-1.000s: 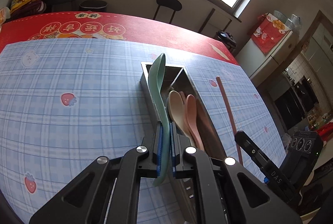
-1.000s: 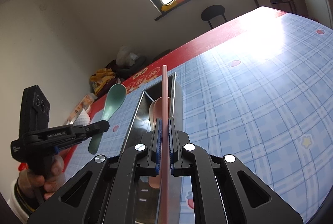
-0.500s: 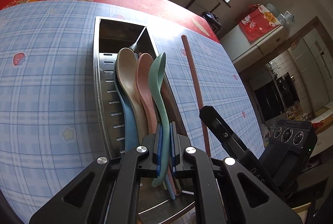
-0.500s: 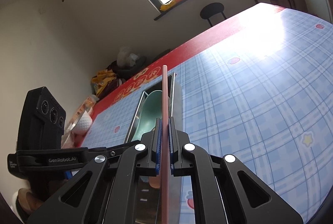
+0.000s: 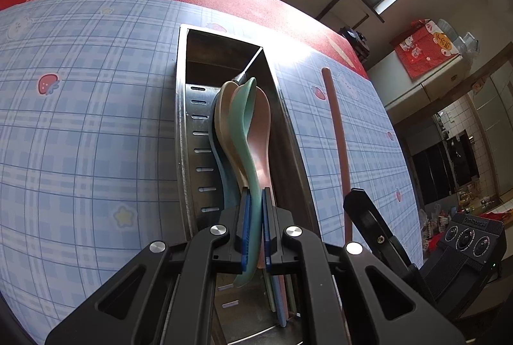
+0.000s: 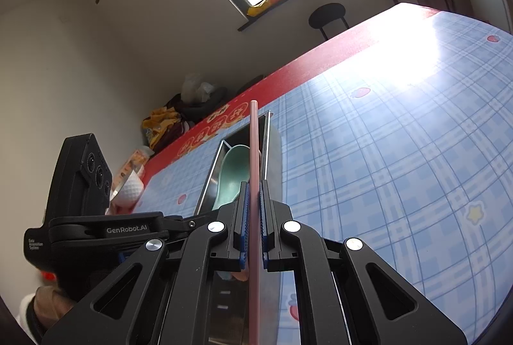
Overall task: Organize utensils
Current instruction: 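Lower the green spoon into the steel tray and open the left gripper, then lower the pink chopstick into the steel tray and open the right gripper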
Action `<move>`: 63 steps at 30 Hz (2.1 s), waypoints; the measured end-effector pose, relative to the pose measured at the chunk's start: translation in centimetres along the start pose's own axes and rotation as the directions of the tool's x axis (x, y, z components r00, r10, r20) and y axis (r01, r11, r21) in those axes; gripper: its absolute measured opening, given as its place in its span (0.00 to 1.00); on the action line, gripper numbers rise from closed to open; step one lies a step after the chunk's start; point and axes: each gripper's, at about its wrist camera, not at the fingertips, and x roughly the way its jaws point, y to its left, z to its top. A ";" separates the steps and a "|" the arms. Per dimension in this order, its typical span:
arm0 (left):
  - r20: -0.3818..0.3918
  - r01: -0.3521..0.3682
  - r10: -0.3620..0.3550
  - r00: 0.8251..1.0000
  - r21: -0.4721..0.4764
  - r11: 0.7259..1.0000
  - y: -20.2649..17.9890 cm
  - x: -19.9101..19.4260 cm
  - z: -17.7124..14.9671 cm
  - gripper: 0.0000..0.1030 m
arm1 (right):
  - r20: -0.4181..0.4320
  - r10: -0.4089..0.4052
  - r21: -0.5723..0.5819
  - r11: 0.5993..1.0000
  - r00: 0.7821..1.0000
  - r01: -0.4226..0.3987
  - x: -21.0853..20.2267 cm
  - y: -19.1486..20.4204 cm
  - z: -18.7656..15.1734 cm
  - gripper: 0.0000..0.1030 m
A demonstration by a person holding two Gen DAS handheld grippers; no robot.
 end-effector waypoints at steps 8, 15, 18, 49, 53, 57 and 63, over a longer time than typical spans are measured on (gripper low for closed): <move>0.008 -0.036 0.036 0.999 0.033 0.999 -0.7 0.5 0.8 0.07 | -0.001 0.007 0.004 1.000 1.000 -0.007 0.0 0.0 -0.1 0.06; 0.058 -0.073 0.067 0.996 0.117 0.990 -1.9 -0.7 0.7 0.10 | -0.002 0.007 0.004 1.000 1.000 -0.007 0.0 0.0 -0.1 0.06; 0.080 -0.073 0.062 0.995 0.147 0.986 -2.3 -1.5 0.4 0.10 | -0.002 0.007 0.004 1.000 1.000 -0.007 0.0 0.0 -0.1 0.06; 0.543 -0.461 0.286 0.790 0.217 0.860 6.7 -10.4 -6.1 0.85 | -0.068 -0.242 -0.155 0.961 0.968 0.230 3.1 5.9 -0.3 0.06; 0.532 -0.420 0.266 0.804 0.192 0.887 7.7 -10.7 -5.9 0.88 | -0.079 -0.292 -0.178 0.945 0.953 0.275 3.8 6.2 -0.2 0.06; 0.526 -0.405 0.259 0.810 0.182 0.896 8.1 -10.6 -5.9 0.90 | -0.085 -0.329 -0.202 0.930 0.940 0.307 4.4 6.8 -0.2 0.06; 0.535 -0.412 0.260 0.804 0.187 0.892 7.8 -10.6 -6.1 0.94 | -0.088 -0.366 -0.223 0.914 0.926 0.340 5.3 7.4 -0.6 0.06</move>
